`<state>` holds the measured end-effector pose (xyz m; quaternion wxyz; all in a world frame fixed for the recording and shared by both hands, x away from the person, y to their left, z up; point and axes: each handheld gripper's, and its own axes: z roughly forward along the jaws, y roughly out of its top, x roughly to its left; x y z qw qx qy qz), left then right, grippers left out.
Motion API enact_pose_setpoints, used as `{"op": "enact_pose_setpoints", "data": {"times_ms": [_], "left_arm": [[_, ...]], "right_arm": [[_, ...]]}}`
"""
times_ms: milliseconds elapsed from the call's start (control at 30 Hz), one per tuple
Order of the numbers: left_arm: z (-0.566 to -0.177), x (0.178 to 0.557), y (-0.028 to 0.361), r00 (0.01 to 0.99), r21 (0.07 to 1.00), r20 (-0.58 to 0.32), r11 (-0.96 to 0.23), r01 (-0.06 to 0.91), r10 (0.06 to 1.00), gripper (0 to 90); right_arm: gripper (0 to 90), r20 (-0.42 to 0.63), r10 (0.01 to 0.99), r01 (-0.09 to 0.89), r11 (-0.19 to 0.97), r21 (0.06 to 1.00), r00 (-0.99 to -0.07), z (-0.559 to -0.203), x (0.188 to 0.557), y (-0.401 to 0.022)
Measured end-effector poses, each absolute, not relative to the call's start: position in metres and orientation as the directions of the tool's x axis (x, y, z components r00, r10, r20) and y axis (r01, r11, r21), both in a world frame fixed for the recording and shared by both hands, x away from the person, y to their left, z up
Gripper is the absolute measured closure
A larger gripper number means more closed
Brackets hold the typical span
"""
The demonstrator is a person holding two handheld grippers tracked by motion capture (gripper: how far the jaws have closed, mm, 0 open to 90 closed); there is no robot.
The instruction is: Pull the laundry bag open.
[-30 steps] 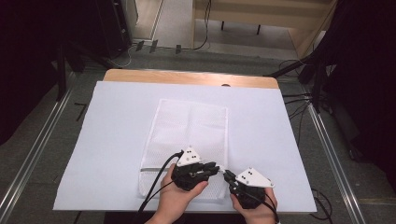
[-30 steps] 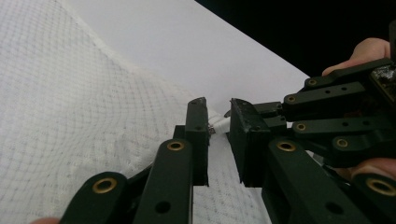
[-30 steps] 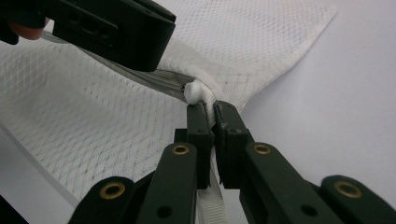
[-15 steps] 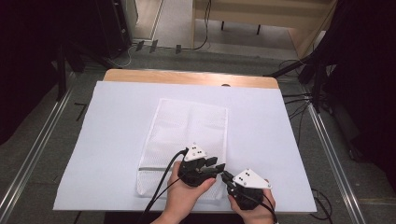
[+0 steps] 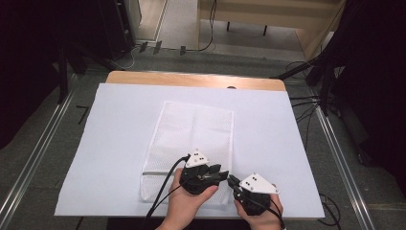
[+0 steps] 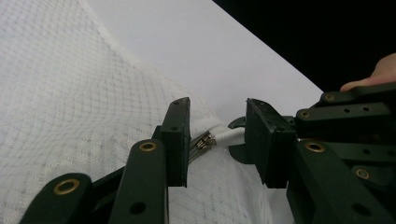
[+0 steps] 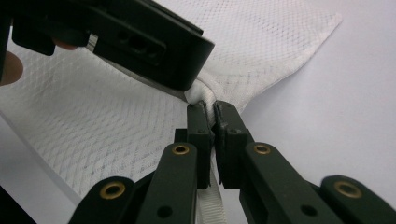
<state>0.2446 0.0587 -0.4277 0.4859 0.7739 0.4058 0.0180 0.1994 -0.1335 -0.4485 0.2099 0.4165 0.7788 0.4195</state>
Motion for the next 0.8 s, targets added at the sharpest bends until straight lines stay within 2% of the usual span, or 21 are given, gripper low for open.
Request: {"op": "enact_pose_setpoints", "data": {"times_ms": [100,333,800], "left_arm": [[-0.4265,0.2474,0.0566,0.659,0.771,-0.385,-0.168,0.615,0.646,60.4],[-0.4311,0.2495,0.0521,0.65,0.754,-0.389,-0.181,0.632,0.653,59.5],[-0.4287,0.2475,0.0599,0.669,0.758,-0.378,-0.201,0.621,0.64,63.2]], "right_arm": [[87.4,0.02,0.823,0.473,0.307,0.826,-0.568,-0.4494,0.1992,-0.1315],[87.4,0.021,0.82,0.472,0.308,0.826,-0.573,-0.4494,0.1988,-0.1312],[87.4,0.021,0.823,0.467,0.301,0.831,-0.568,-0.4483,0.1993,-0.1345]]}}
